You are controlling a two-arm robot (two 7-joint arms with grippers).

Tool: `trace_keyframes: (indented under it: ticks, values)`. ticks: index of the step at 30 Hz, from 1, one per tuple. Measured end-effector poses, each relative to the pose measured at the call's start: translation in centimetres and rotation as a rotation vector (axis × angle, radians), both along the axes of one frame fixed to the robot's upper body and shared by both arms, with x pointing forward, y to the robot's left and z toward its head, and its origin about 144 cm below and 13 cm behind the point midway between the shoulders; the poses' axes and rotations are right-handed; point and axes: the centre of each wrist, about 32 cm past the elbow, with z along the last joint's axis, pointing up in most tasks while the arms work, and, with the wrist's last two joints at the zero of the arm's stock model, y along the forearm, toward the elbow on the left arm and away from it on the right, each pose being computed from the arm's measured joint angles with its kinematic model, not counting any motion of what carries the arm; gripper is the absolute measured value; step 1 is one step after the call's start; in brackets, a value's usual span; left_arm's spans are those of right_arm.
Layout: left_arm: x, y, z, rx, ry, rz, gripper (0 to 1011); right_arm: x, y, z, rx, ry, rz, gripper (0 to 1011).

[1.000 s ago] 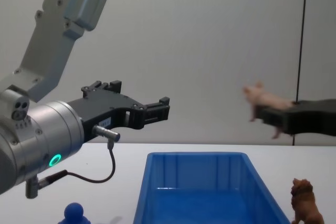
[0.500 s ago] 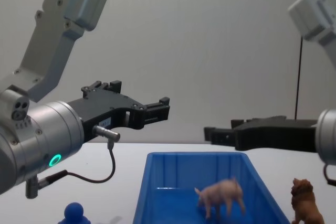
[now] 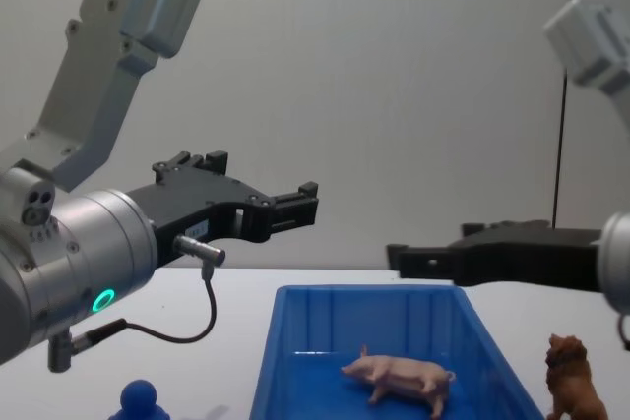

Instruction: Pick up the two dolls from the table and place them into the box.

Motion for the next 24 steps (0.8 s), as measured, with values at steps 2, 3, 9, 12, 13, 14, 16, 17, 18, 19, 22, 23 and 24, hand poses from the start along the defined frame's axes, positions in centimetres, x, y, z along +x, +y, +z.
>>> trace_keyframes:
  ticks: [2, 3, 9, 12, 13, 14, 16, 17, 18, 19, 22, 23, 24]
  values:
    - [0.0, 0.0, 0.0, 0.000, 0.000, 0.000, 1002, -0.5, -0.4, -0.1, 0.001, -0.008, -0.023, 1001]
    - [0.0, 0.0, 0.0, 0.000, 0.000, 0.000, 1002, -0.5, -0.4, -0.1, 0.001, -0.008, -0.023, 1001]
    - [0.0, 0.0, 0.0, 0.000, 0.000, 0.000, 1002, -2.3, -1.8, -0.6, 0.008, -0.020, -0.088, 1001]
    - [0.0, 0.0, 0.0, 0.000, 0.000, 0.000, 1002, -3.1, -2.4, -0.8, 0.011, -0.015, -0.115, 1001]
    - [0.0, 0.0, 0.0, 0.000, 0.000, 0.000, 1002, -3.4, -2.7, -0.9, 0.013, -0.012, -0.128, 1001]
    - [0.0, 0.0, 0.0, 0.000, 0.000, 0.000, 1002, -3.6, -2.8, -1.0, 0.014, -0.010, -0.134, 1001]
    - [0.0, 0.0, 0.0, 0.000, 0.000, 0.000, 1002, -3.9, -3.0, -1.1, 0.017, -0.004, -0.146, 1001]
    - [0.0, 0.0, 0.0, 0.000, 0.000, 0.000, 1002, -4.2, -3.3, -1.2, 0.020, 0.005, -0.159, 1001]
    - [0.0, 0.0, 0.0, 0.000, 0.000, 0.000, 1001, -4.4, -3.5, -1.4, 0.023, 0.013, -0.169, 1001]
    - [0.0, 0.0, 0.0, 0.000, 0.000, 0.000, 1002, -4.4, -3.5, -1.4, 0.023, 0.013, -0.169, 1001]
    - [0.0, 0.0, 0.0, 0.000, 0.000, 0.000, 1002, -4.7, -3.9, -1.6, 0.030, 0.030, -0.190, 1001]
    - [0.0, 0.0, 0.0, 0.000, 0.000, 0.000, 1002, -4.8, -4.1, -1.6, 0.034, 0.040, -0.201, 1001]
    - [0.0, 0.0, 0.0, 0.000, 0.000, 0.000, 1002, -4.9, -4.2, -1.7, 0.036, 0.045, -0.205, 1001]
